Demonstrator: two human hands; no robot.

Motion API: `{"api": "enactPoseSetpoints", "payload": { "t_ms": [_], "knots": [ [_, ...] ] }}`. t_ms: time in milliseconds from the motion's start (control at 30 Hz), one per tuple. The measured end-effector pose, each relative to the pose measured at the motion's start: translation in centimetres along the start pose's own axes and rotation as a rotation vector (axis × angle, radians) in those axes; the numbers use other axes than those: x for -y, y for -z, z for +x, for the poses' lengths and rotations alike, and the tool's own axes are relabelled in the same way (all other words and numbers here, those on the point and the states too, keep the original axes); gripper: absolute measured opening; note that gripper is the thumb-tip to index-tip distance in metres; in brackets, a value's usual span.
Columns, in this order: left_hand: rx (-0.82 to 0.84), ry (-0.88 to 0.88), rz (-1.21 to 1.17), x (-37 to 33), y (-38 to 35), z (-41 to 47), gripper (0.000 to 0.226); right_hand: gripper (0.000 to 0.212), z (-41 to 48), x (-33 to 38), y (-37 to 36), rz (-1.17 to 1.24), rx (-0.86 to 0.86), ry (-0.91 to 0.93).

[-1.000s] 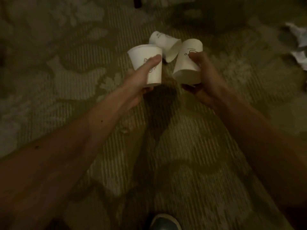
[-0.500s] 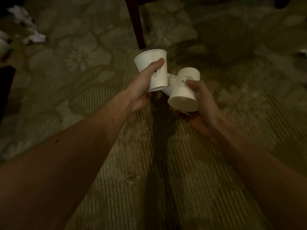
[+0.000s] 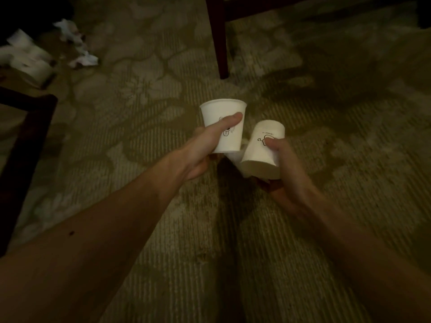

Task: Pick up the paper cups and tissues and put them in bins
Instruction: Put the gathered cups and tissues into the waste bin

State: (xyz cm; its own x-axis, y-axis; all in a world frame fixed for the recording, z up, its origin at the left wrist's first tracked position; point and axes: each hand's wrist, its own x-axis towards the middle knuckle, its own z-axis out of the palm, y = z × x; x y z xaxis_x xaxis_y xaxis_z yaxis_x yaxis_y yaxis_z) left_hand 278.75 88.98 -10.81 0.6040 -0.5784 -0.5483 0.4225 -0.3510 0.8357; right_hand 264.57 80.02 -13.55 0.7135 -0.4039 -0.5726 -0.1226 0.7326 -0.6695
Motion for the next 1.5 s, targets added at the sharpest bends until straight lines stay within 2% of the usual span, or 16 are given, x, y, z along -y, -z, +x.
{"api": "enactPoseSetpoints", "payload": {
  "t_ms": [100,267,467,567,633,700,800,900,967,1033,1133,1200,1233,1300,1400,1500],
  "knots": [
    [-0.024,0.020,0.024,0.7,2.1,-2.5,0.052,0.040,-1.3,-1.5,-0.5,-0.070,0.087,-0.058],
    [-0.097,0.092,0.126,0.8,8.1,-9.0,0.080,0.071,-3.1,-5.3,-4.1,-0.113,0.243,-0.227],
    [-0.173,0.140,0.237,1.7,17.5,-21.0,0.062,0.079,-6.9,-9.9,-13.8,-0.132,0.445,-0.381],
    [-0.177,0.182,0.145,2.5,22.4,-28.3,0.049,0.068,-10.1,-12.1,-18.8,-0.222,0.598,-0.414],
    [-0.185,0.192,0.051,3.4,25.1,-33.3,0.057,0.068,-12.4,-13.6,-21.5,-0.274,0.687,-0.436],
    [-0.211,0.177,-0.014,4.4,27.2,-38.2,0.062,0.076,-14.9,-15.1,-24.0,-0.365,0.763,-0.460],
    [-0.268,0.143,-0.093,6.5,29.4,-44.8,0.067,0.103,-18.6,-17.5,-27.7,-0.453,0.845,-0.508],
    [-0.308,0.135,-0.124,8.4,31.4,-50.4,0.065,0.111,-22.4,-19.5,-31.7,-0.576,0.893,-0.523],
    [-0.346,0.107,-0.122,9.3,32.7,-53.4,0.054,0.101,-24.8,-20.4,-34.4,-0.671,0.898,-0.476],
    [-0.400,0.035,-0.125,10.0,34.5,-55.8,0.043,0.071,-27.3,-21.0,-37.8,-0.766,0.919,-0.434],
    [-0.503,-0.106,-0.117,11.1,37.6,-58.5,0.038,0.045,-30.6,-22.4,-43.5,-0.892,0.907,-0.309],
    [-0.570,-0.207,-0.120,12.0,39.8,-60.2,0.037,0.016,-32.6,-23.6,-46.2,-1.069,1.040,-0.158],
    [-0.594,-0.252,-0.124,12.3,40.9,-61.1,0.038,0.027,-32.5,-24.2,-47.7,-1.087,1.048,-0.033],
    [-0.630,-0.336,-0.138,12.8,43.2,-62.8,0.047,0.043,-33.6,-24.9,-51.6,-1.101,1.043,0.032],
    [-0.714,-0.470,-0.145,13.2,46.9,-65.0,0.058,0.041,-38.2,-27.4,-57.9,-1.103,0.910,0.179],
    [-0.851,-0.555,-0.195,13.0,50.4,-66.6,0.057,0.045,-40.0,-28.8,-61.3,-1.133,1.049,0.311]
  ]
}}
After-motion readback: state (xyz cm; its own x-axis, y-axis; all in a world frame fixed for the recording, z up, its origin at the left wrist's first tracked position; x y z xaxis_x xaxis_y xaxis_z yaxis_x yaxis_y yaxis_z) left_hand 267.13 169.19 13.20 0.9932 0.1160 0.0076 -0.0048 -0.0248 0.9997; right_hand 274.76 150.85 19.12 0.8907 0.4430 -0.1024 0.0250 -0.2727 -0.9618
